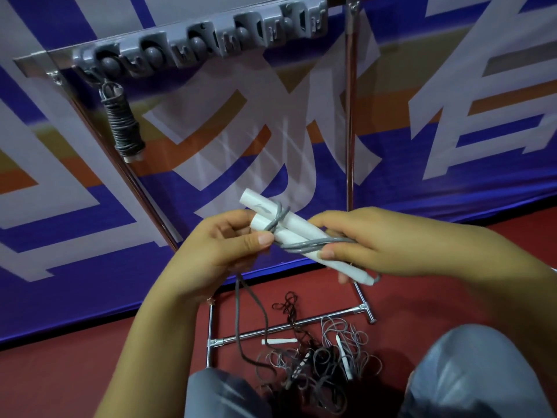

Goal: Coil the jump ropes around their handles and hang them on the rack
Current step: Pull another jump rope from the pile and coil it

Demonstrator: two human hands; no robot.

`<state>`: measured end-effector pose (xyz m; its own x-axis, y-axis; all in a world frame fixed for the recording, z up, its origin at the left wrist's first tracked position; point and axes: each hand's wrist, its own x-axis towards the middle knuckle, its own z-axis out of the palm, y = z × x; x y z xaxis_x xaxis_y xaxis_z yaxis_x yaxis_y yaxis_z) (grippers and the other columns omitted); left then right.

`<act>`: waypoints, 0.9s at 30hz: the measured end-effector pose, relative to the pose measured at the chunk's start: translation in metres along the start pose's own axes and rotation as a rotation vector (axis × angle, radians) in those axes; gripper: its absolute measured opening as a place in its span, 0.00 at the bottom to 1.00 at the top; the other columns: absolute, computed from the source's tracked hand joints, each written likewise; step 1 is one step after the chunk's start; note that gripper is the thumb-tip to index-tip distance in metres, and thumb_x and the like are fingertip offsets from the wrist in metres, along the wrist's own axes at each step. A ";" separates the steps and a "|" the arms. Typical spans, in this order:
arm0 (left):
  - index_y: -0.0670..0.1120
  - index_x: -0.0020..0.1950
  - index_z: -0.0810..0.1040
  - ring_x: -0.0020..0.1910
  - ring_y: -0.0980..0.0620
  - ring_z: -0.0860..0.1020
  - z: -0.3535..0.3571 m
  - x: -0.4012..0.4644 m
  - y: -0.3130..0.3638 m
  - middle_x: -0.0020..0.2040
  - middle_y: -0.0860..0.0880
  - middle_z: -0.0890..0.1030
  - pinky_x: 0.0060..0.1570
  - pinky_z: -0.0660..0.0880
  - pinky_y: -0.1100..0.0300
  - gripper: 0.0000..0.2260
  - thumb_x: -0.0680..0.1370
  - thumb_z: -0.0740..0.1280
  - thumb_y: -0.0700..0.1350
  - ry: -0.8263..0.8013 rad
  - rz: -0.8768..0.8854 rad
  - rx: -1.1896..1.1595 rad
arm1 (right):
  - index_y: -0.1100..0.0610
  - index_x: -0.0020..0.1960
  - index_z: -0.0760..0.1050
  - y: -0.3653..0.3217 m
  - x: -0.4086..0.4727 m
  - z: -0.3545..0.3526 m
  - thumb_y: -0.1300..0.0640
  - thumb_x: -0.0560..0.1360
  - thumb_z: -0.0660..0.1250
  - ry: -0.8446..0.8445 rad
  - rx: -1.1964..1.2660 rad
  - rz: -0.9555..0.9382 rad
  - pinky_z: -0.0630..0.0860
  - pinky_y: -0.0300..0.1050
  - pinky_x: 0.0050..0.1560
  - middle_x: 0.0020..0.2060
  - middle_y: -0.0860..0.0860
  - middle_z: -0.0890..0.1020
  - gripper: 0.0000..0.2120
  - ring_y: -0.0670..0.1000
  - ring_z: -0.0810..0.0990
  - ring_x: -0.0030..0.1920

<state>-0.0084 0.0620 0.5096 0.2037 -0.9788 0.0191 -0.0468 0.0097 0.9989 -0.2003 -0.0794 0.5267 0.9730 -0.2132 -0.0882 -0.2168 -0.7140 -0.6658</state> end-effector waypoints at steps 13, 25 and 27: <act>0.58 0.68 0.66 0.46 0.50 0.82 0.021 0.001 0.002 0.56 0.46 0.77 0.46 0.77 0.63 0.34 0.68 0.76 0.41 0.170 0.205 0.148 | 0.59 0.58 0.69 0.005 -0.010 0.010 0.52 0.75 0.61 -0.093 0.730 -0.014 0.81 0.48 0.36 0.47 0.56 0.84 0.15 0.53 0.84 0.39; 0.53 0.64 0.75 0.34 0.57 0.70 0.018 0.000 0.014 0.44 0.54 0.74 0.36 0.70 0.67 0.21 0.72 0.67 0.43 0.218 0.249 0.368 | 0.56 0.62 0.71 0.006 -0.012 0.012 0.55 0.76 0.62 -0.072 0.621 0.013 0.80 0.42 0.41 0.53 0.53 0.83 0.15 0.50 0.84 0.47; 0.53 0.64 0.74 0.33 0.56 0.68 0.020 0.002 0.013 0.44 0.52 0.73 0.36 0.70 0.66 0.21 0.72 0.67 0.44 0.205 0.243 0.399 | 0.53 0.65 0.67 0.004 -0.010 0.013 0.57 0.79 0.62 -0.072 0.451 0.029 0.82 0.46 0.45 0.54 0.50 0.80 0.15 0.47 0.84 0.48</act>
<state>-0.0286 0.0561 0.5222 0.3258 -0.8975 0.2973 -0.4785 0.1146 0.8706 -0.2102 -0.0712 0.5149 0.9735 -0.1708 -0.1523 -0.2037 -0.3436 -0.9168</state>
